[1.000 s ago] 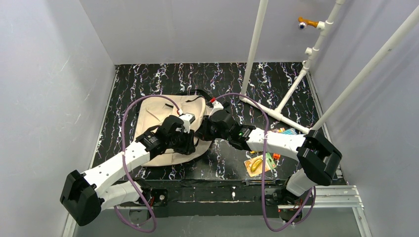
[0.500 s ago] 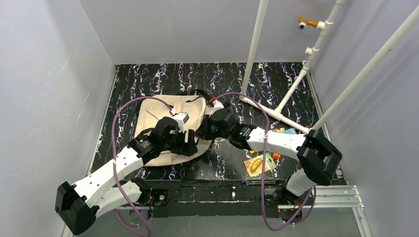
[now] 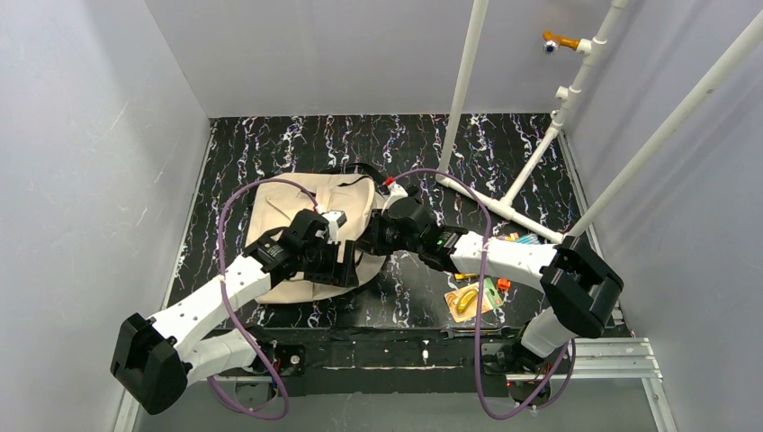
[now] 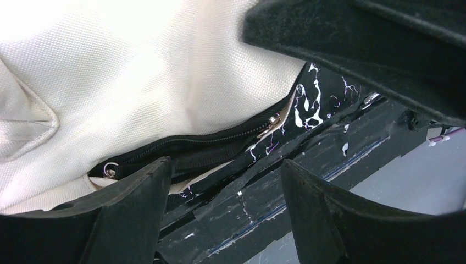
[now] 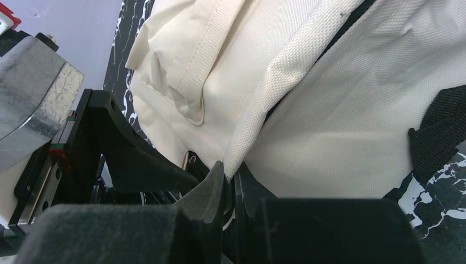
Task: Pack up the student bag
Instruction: Zip the student bag at the center of the board.
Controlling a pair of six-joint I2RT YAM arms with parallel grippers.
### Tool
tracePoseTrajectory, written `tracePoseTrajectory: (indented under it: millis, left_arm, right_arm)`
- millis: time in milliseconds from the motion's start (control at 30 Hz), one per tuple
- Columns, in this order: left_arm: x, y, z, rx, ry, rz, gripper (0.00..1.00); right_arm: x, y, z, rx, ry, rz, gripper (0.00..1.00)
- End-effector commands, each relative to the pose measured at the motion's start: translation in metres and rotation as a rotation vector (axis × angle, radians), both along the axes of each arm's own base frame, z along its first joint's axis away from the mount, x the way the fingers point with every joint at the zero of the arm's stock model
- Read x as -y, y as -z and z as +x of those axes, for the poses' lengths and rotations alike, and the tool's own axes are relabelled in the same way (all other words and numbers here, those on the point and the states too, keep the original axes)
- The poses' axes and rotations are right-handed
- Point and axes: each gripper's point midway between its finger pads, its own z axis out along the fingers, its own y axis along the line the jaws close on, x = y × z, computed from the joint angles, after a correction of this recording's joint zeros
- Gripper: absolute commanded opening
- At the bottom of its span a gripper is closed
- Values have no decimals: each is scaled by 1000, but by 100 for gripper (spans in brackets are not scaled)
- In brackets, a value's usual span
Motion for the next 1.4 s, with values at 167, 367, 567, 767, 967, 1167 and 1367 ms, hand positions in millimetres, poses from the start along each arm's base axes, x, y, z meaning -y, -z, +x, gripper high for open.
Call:
tracePoseTrajectory:
  millis: [167, 367, 567, 767, 967, 1167, 1367]
  left_arm:
    - [20, -11, 2, -44, -29, -137, 61]
    - [21, -19, 6, -28, -38, -175, 43]
    - [20, -23, 3, -28, -29, -178, 27]
    - [19, -26, 0, -29, -30, -187, 19]
    - [13, -28, -1, -28, -33, -154, 12]
    - [-2, -18, -5, -39, -74, -81, 2]
    - [-19, -7, -12, -59, -137, -13, 0]
  right_arm:
    - [-12, -40, 3, 58, -21, 125, 5]
    - [-14, -39, 2, 46, -29, 134, 5]
    - [-13, -37, 1, 45, -29, 130, 5]
    - [-14, -36, 1, 40, -34, 133, 4]
    - [-14, -34, 1, 51, -42, 116, 3]
    - [-4, -32, 13, 67, -6, 92, 1]
    - [12, -24, 30, 58, 30, 87, 1]
